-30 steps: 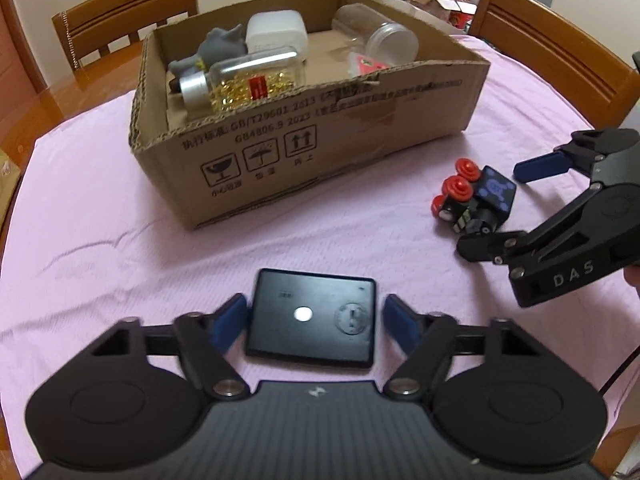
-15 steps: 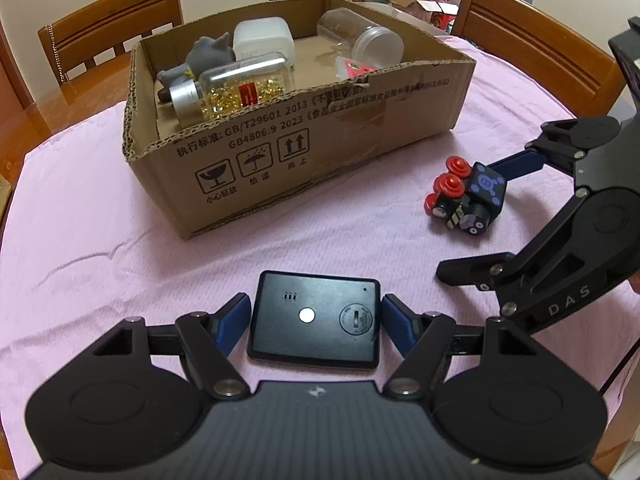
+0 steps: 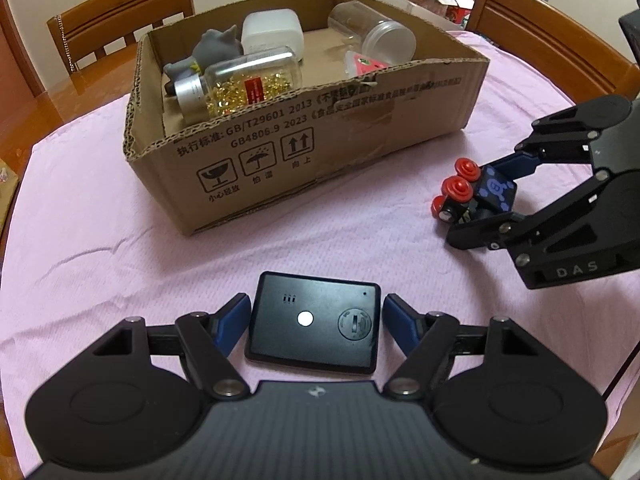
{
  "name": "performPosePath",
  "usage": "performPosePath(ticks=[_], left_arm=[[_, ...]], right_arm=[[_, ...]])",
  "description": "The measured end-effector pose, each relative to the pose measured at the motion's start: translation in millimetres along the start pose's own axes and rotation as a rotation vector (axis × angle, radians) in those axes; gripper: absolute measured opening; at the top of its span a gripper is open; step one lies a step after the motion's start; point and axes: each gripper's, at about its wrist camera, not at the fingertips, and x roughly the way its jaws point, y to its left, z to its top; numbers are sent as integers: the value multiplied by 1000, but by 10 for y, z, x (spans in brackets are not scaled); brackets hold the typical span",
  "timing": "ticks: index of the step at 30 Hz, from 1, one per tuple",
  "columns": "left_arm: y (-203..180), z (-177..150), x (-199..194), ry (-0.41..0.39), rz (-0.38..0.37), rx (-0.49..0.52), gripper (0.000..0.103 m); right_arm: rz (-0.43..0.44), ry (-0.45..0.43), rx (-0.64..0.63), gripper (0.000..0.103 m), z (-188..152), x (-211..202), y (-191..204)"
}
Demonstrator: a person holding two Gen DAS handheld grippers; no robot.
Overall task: Organize rigid objects
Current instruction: 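Grasp the black power bank with the left gripper while the right gripper grasps the robot toy, then carry the black power bank and robot toy into the box and release both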
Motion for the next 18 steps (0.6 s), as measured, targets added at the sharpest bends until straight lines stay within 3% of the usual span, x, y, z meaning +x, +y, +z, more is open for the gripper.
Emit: performPosePath(ticks=[8, 12, 18], left_arm=[[-22, 50, 5, 47, 19, -41, 70], [-42, 74, -19, 86, 22, -28, 70], [-54, 154, -246, 85, 8, 2, 70]], right_arm=[[33, -3, -63, 56, -3, -13, -37], [43, 19, -66, 56, 14, -31, -67], [62, 12, -57, 56, 30, -215, -149]])
